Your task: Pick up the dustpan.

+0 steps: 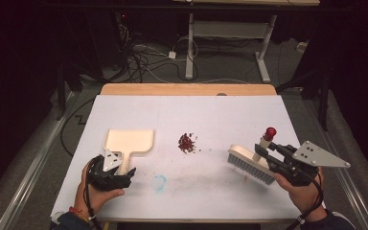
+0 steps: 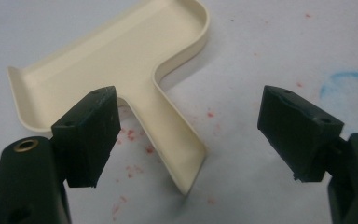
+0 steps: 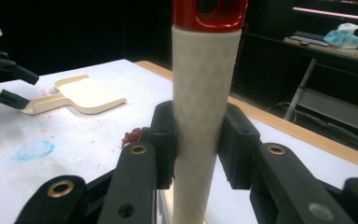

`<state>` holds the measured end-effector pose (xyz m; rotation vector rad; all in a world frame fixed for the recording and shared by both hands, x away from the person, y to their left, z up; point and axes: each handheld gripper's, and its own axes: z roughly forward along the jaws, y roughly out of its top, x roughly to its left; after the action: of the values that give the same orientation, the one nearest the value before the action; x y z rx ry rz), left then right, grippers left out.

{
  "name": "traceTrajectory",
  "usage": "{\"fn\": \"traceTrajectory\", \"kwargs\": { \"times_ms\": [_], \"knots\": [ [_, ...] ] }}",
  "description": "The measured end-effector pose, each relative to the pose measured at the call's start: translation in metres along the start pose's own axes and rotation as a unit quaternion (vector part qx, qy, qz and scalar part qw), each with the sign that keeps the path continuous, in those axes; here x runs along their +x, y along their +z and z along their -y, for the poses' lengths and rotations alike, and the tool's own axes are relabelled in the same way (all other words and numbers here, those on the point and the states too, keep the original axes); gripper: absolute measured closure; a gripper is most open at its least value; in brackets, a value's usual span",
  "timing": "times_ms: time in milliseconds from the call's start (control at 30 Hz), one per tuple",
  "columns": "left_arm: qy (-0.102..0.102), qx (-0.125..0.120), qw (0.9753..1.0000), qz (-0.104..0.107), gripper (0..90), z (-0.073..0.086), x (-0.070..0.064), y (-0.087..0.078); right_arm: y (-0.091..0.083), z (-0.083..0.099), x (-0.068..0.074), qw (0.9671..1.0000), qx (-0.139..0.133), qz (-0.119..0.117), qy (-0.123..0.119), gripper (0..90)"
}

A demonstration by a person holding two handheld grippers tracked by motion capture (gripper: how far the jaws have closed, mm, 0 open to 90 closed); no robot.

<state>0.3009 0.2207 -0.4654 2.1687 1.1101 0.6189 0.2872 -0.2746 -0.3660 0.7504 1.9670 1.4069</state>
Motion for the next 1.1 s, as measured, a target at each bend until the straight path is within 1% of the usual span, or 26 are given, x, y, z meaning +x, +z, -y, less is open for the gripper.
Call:
{"fn": "traceTrajectory", "kwargs": {
  "times_ms": [33,67,100,133,167,200,233,267,333,367,400,433,467,500,533,567,600,733,833,867,900,933,967,1000,1067,1100],
  "knots": [
    [-0.008,0.012,0.9999,-0.007,20.6,-0.008,0.002,0.005,0.0,0.0,0.0,1.0,0.001,0.0,0.0,69.5],
    [-0.008,0.012,0.9999,-0.007,21.4,-0.008,0.002,0.005,0.001,0.0,-0.001,1.0,0.001,0.001,0.001,69.5],
    [-0.023,0.036,0.9988,-0.026,21.7,-0.016,0.006,0.01,0.001,0.001,-0.001,1.0,0.001,0.002,0.001,69.5],
    [-0.035,0.045,0.998,-0.029,21.8,-0.019,0.009,0.012,0.001,0.001,-0.001,1.0,0.003,0.002,0.002,69.5],
    [-0.045,0.048,0.9975,-0.026,22.7,-0.021,0.013,0.013,0.001,0.001,-0.001,1.0,0.003,0.002,0.003,69.5],
    [-0.045,0.048,0.9975,-0.026,23.4,-0.021,0.013,0.013,0.001,0.001,-0.001,1.0,0.003,0.002,0.003,69.5],
    [-0.068,0.063,0.9953,-0.027,23.3,-0.023,0.019,0.017,0.001,0.001,-0.001,1.0,0.004,0.003,0.001,69.5],
    [-0.068,0.063,0.9953,-0.027,23.4,-0.023,0.019,0.017,0.001,0.001,-0.001,1.0,0.004,0.003,0.001,69.5],
    [-0.089,0.08,0.9925,-0.024,24.5,-0.022,0.023,0.021,0.001,0.002,-0.002,1.0,0.005,0.004,0.003,69.5],
    [-0.096,0.094,0.9907,-0.017,24.5,-0.021,0.024,0.023,0.002,0.003,-0.002,1.0,0.007,0.004,0.004,69.5],
    [-0.111,0.116,0.987,0.001,24.5,-0.017,0.025,0.029,0.002,0.003,-0.002,1.0,0.008,0.004,0.004,69.5],
    [-0.111,0.116,0.987,0.001,24.5,-0.017,0.025,0.029,0.002,0.003,-0.002,1.0,0.008,0.004,0.004,69.5],
    [-0.117,0.126,0.9852,0.004,24.5,-0.016,0.026,0.032,0.002,0.003,-0.002,0.9999,0.009,0.005,0.005,69.5],
    [-0.119,0.131,0.9842,0.005,25.0,-0.015,0.026,0.035,0.003,0.003,-0.002,0.9999,0.01,0.004,0.003,69.5],
    [-0.122,0.13,0.9839,0.007,25.0,-0.014,0.027,0.037,0.003,0.003,-0.002,0.9999,0.01,0.004,0.003,69.5],
    [-0.128,0.133,0.9829,0.009,26.9,-0.014,0.028,0.04,0.004,0.003,-0.001,0.9999,0.011,0.003,0.003,69.5],
    [-0.135,0.131,0.9821,0.014,26.5,-0.014,0.03,0.043,0.005,0.003,-0.001,0.9999,0.011,0.003,0.002,69.5],
    [-0.149,0.115,0.9821,0.005,30.2,-0.019,0.034,0.052,0.005,0.003,0.0,0.9999,0.012,0.001,0.0,69.5],
    [-0.15,0.112,0.9823,0.004,34.8,-0.02,0.035,0.053,0.006,0.004,0.0,0.9999,0.013,0.0,0.002,69.5],
    [-0.152,0.111,0.9821,0.003,34.8,-0.021,0.036,0.054,0.006,0.004,0.0,0.9999,0.013,0.0,0.002,69.5],
    [-0.152,0.11,0.9822,0.002,40.6,-0.021,0.037,0.054,0.006,0.004,0.0,0.9999,0.014,0.0,0.002,69.5],
    [-0.153,0.109,0.9822,0.002,40.6,-0.021,0.037,0.054,0.006,0.004,0.0,0.9999,0.014,0.0,0.002,69.5],
    [-0.153,0.107,0.9824,0.001,43.2,-0.021,0.037,0.054,0.006,0.005,0.0,0.9999,0.014,0.0,0.002,69.5],
    [-0.151,0.106,0.9829,0.002,50.2,-0.021,0.038,0.054,0.006,0.005,-0.001,0.9999,0.013,-0.001,0.003,69.5],
    [-0.15,0.103,0.9834,0.002,56.2,-0.02,0.038,0.053,0.006,0.005,-0.001,0.9999,0.013,0.0,0.003,69.5],
    [-0.148,0.102,0.9836,0.002,56.2,-0.02,0.039,0.053,0.006,0.005,-0.001,0.9999,0.013,0.0,0.003,69.5]
  ]
}}
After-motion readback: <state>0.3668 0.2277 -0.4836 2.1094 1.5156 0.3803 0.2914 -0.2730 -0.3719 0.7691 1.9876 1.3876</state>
